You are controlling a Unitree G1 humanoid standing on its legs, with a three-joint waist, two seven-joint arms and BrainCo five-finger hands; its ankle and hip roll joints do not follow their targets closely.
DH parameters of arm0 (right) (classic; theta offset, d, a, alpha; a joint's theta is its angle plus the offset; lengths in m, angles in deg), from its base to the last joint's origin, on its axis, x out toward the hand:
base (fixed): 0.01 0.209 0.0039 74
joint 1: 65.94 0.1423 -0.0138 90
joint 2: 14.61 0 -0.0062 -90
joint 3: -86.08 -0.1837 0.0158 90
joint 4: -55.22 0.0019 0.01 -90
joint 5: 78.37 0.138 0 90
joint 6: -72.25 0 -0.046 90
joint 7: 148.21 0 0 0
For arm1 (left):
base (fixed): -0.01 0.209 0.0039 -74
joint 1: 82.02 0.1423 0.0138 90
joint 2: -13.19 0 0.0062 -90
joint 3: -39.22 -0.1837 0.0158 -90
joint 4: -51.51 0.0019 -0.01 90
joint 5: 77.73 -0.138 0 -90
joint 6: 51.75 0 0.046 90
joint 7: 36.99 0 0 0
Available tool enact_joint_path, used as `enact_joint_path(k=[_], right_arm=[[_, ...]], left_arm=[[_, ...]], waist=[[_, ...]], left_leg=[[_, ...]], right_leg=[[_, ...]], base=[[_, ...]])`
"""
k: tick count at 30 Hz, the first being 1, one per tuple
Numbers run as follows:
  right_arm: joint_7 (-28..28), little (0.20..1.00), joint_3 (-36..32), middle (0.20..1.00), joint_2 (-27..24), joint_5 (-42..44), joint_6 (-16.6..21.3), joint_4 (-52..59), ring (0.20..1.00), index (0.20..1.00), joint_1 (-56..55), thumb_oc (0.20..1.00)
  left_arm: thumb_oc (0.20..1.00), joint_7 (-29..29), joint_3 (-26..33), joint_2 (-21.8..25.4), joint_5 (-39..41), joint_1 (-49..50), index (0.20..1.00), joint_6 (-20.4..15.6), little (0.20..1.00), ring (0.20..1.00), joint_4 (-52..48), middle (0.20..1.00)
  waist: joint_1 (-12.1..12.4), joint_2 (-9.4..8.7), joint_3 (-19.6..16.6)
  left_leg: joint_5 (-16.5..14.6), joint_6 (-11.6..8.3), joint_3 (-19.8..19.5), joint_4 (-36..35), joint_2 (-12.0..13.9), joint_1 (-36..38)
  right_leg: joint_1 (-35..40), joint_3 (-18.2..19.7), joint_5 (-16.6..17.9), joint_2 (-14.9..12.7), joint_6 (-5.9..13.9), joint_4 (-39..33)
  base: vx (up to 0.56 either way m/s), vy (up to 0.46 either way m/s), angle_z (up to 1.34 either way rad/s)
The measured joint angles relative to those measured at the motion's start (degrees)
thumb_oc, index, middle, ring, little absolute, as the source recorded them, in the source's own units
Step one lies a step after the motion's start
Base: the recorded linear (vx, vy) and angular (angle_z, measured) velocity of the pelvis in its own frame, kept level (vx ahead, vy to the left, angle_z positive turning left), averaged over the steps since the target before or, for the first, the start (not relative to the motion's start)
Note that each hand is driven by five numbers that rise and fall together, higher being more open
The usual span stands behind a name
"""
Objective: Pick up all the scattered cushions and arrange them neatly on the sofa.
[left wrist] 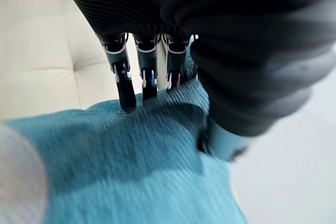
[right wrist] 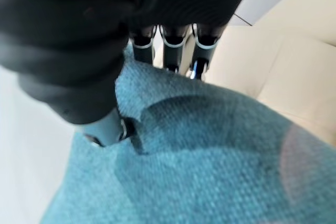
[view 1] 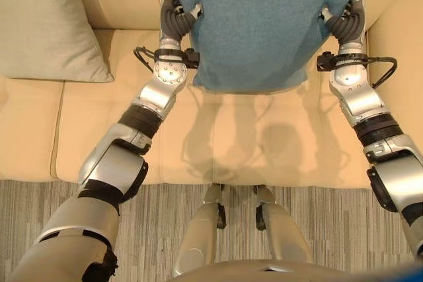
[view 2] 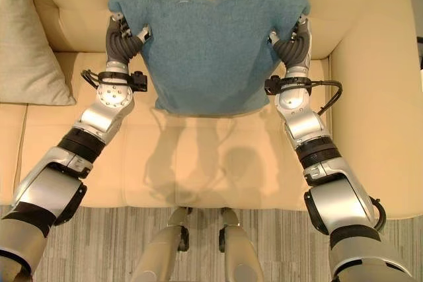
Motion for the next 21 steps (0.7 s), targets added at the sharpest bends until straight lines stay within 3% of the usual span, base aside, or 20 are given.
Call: enact_joint_path(k=[1,4,5,9,14,17,19,21], right_arm=[[0.0,1.0,0.0,1.0,-0.3,0.0,0.0,-1.2,1.0,1.0,1.4,1.0],[0.0,1.0,4.1,1.0,-1.0,-0.2,0.1,-14.0,1.0,1.0,9.3,1.0],[-0.2,1.0,4.8,1.0,-1.4,0.5,-1.1,-17.7,1.0,1.0,12.0,1.0],[0.7,1.0,9.1,1.0,-6.8,1.2,-2.5,-20.0,1.0,1.0,17.6,1.0],[2.4,1.0,9.4,1.0,-14.5,2.7,-4.5,-23.2,1.0,1.0,18.2,1.0],[2.8,1.0,4.8,1.0,-16.2,2.7,-4.9,-18.7,1.0,1.0,11.1,1.0],[2.8,1.0,-6.4,1.0,-16.5,2.4,-4.6,-5.3,1.0,1.0,-1.9,1.0],[2.6,1.0,-12.2,1.0,-14.7,1.2,-4.1,1.9,1.0,1.0,-15.3,1.0]], left_arm=[[1.0,-0.2,0.0,0.5,0.0,-1.7,1.0,0.0,1.0,1.0,1.2,1.0],[1.0,-1.4,-2.9,3.6,0.2,-8.3,1.0,-0.4,1.0,1.0,10.2,1.0],[1.0,-1.6,-1.4,3.6,2.4,-10.0,1.0,-0.7,1.0,1.0,13.5,1.0],[1.0,-2.9,-0.1,7.0,5.8,-11.6,1.0,-0.9,1.0,1.0,15.0,1.0],[1.0,-4.0,-1.1,11.4,5.8,-12.0,1.0,-0.6,1.0,1.0,15.0,1.0],[1.0,-4.8,1.8,13.0,5.6,-7.8,1.0,-0.4,1.0,1.0,10.2,1.0],[1.0,-4.8,8.6,14.7,3.8,3.7,1.0,-0.7,1.0,1.0,-4.6,1.0],[1.0,-4.9,11.4,14.0,1.4,16.5,1.0,-1.1,1.0,1.0,-13.2,1.0]], waist=[[0.0,0.0,0.0],[0.0,0.01,0.0],[0.0,0.08,-0.1],[0.4,0.12,-0.1],[1.1,0.11,-0.1],[0.8,0.03,-0.2],[0.6,0.02,-0.2],[0.4,-0.05,-0.2]], left_leg=[[0.0,0.01,0.0,0.0,0.0,-0.4],[0.1,0.01,0.0,0.0,0.0,-0.9],[0.1,-0.01,0.0,0.0,0.0,-0.9],[0.3,-0.22,-0.1,0.0,0.0,-0.8],[0.7,-0.59,-0.5,0.3,-0.1,-0.2],[0.7,-0.6,-0.5,0.3,0.0,1.4],[0.6,-0.74,-0.5,0.1,0.0,2.5],[0.3,-1.11,-0.5,0.1,-0.1,5.8]], right_leg=[[-0.4,0.0,0.0,0.0,0.0,0.0],[-0.9,0.0,0.0,0.0,0.01,0.0],[-0.9,0.0,0.0,0.0,0.01,0.0],[-0.7,-0.3,0.0,-0.1,-0.01,0.0],[0.4,-0.9,0.0,-0.1,0.0,0.0],[2.0,-0.9,0.0,-0.1,0.01,0.0],[3.1,-1.0,0.0,0.0,0.02,0.0],[6.3,-1.0,-0.4,-0.2,0.46,0.0]], base=[[0.0,0.0,0.0],[-0.01,-0.026,-0.01],[0.0,0.0,0.0],[0.01,-0.021,0.04],[0.02,-0.03,0.06],[0.11,-0.03,0.0],[0.13,-0.024,0.02],[0.12,-0.02,0.0]])
